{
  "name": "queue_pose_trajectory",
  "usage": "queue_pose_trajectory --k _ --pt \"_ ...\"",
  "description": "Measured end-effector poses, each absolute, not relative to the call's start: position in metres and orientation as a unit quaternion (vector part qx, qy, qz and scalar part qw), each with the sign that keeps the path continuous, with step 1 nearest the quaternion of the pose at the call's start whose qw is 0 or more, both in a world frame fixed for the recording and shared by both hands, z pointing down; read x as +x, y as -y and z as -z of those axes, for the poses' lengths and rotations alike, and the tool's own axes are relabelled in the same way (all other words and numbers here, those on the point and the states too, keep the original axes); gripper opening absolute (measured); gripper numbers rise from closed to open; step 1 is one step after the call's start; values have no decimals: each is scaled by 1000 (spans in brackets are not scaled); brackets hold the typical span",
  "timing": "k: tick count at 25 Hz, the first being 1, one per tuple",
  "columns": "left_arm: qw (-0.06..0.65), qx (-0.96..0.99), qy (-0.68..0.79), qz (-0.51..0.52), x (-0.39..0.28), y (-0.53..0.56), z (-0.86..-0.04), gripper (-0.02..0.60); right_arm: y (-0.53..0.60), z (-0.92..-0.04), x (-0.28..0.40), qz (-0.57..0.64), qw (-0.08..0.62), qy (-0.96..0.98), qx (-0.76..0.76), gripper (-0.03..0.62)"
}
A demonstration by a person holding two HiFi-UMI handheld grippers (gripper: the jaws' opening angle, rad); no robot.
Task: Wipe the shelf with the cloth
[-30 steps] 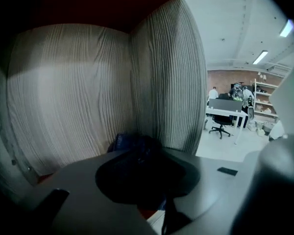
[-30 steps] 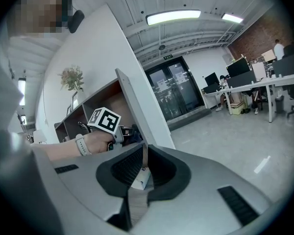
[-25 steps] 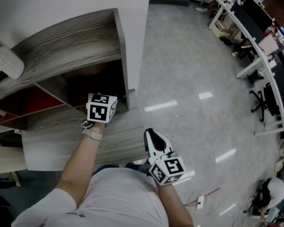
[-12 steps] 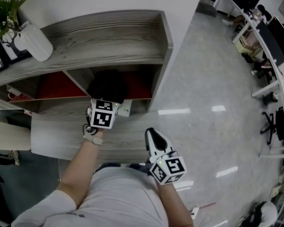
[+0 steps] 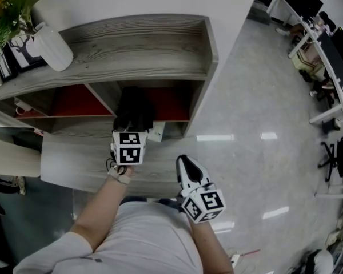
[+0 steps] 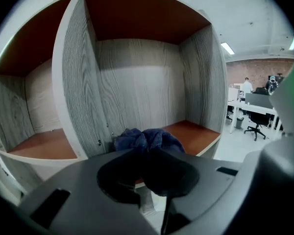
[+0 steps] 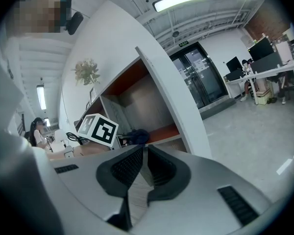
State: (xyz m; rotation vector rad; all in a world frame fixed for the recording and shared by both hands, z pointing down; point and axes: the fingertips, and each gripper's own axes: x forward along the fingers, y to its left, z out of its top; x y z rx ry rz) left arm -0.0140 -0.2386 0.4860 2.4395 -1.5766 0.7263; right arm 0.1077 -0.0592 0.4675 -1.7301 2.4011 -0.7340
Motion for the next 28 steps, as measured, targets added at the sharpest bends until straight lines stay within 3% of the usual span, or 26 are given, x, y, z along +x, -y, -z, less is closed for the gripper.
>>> queue_pose_trajectory --k 18,23,28 --pt "80 843 464 -258 59 248 -484 87 31 -469 156 236 62 -751 -614 40" --pt "49 862 425 -273 84 240 -484 89 20 -472 167 238 65 -737 -629 40" --pt "31 871 401 -283 85 231 -483 169 16 -475 166 242 68 -733 -632 40"
